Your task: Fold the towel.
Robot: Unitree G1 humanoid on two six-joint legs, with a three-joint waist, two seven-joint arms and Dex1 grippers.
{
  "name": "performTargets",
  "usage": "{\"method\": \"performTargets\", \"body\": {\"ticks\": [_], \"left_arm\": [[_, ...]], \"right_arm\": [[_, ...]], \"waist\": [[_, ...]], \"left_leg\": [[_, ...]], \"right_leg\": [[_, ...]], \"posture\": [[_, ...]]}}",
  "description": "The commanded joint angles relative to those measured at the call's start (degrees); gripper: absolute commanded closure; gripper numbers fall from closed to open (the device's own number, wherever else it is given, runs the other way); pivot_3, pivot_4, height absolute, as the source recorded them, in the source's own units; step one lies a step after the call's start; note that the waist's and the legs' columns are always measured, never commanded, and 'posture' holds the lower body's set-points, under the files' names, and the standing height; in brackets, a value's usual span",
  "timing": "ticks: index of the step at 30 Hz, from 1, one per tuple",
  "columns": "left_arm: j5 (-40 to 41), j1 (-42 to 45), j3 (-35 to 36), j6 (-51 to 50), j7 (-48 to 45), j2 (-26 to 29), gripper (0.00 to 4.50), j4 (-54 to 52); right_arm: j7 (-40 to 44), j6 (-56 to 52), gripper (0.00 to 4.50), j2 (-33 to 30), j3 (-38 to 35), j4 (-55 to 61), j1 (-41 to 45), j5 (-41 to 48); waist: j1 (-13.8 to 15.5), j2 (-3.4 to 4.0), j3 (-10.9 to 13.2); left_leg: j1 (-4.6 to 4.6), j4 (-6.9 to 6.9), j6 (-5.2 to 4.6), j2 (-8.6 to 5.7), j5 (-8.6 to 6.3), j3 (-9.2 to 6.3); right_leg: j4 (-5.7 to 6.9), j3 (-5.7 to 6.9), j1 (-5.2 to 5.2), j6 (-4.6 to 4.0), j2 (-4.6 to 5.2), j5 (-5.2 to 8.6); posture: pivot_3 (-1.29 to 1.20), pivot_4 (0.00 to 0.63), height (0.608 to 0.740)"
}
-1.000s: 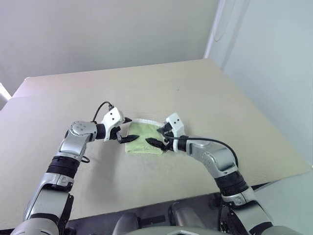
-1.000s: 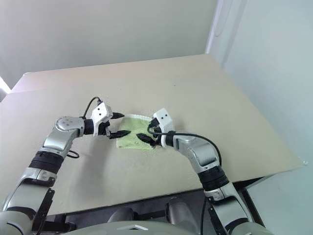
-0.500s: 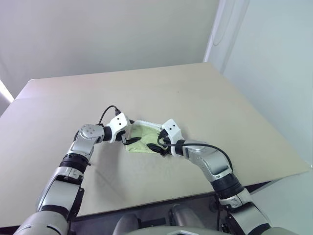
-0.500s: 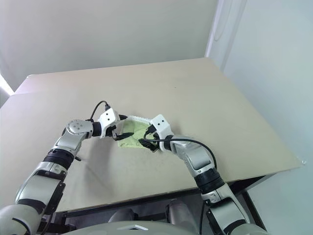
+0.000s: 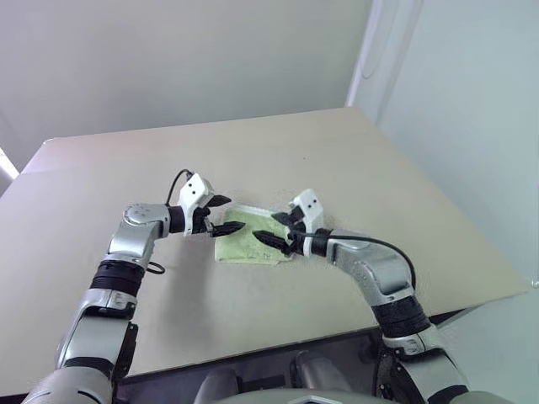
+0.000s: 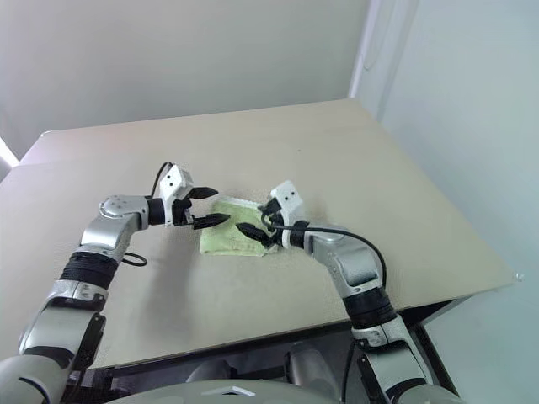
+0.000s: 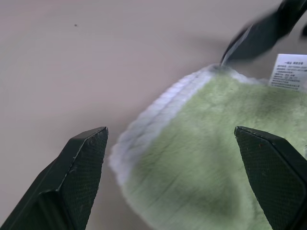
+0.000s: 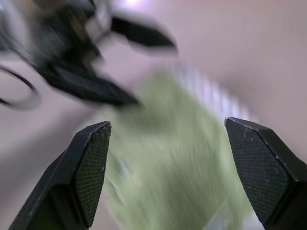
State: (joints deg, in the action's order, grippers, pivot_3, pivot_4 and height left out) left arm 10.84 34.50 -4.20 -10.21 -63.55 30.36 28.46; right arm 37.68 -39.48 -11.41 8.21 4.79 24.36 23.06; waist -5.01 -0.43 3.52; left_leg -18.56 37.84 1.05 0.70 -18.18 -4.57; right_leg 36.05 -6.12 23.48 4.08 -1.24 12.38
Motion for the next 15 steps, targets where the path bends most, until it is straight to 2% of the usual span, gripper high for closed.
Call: {"method": "performTargets", "body": {"ticks": [1, 7, 15], "left_arm": [[0.97, 0.59, 3.23, -0.17, 0.52, 3.17, 0.05, -2.16], [3.44, -1.12, 6.07, -3.63, -2.05, 8.05, 0.05, -4.41], [5.56, -12.73, 6.37, -6.59, -8.05, 15.75, 0.05, -20.99]], "right_arm": [[3.24, -0.58, 0.51, -2.13, -0.53, 5.89, 1.04, 3.01], [8.76, 4.47, 0.51, -11.66, 10.97, 8.64, 1.66, -6.33], [11.94, 11.51, 0.51, -13.91, 19.83, -0.14, 6.75, -17.00]], "waist": [[-0.54, 0.01, 0.01], [-0.97, -0.01, 0.04], [-0.92, -0.17, 0.14]], "left_leg": [[0.00, -0.02, 0.00, 0.00, 0.00, -0.02], [0.01, -0.16, 0.00, 0.00, 0.00, 0.00], [-0.08, -0.66, 0.01, 0.04, 0.01, 0.04]], "right_leg": [[-0.01, 0.01, 0.01, 0.00, 0.00, 0.00], [-0.06, 0.00, 0.08, -0.03, 0.01, 0.03], [-0.02, -0.01, 0.45, -0.24, 0.00, 0.20]], "posture": [[0.00, 0.000, 0.740], [0.00, 0.000, 0.740], [0.00, 0.000, 0.740]]}}
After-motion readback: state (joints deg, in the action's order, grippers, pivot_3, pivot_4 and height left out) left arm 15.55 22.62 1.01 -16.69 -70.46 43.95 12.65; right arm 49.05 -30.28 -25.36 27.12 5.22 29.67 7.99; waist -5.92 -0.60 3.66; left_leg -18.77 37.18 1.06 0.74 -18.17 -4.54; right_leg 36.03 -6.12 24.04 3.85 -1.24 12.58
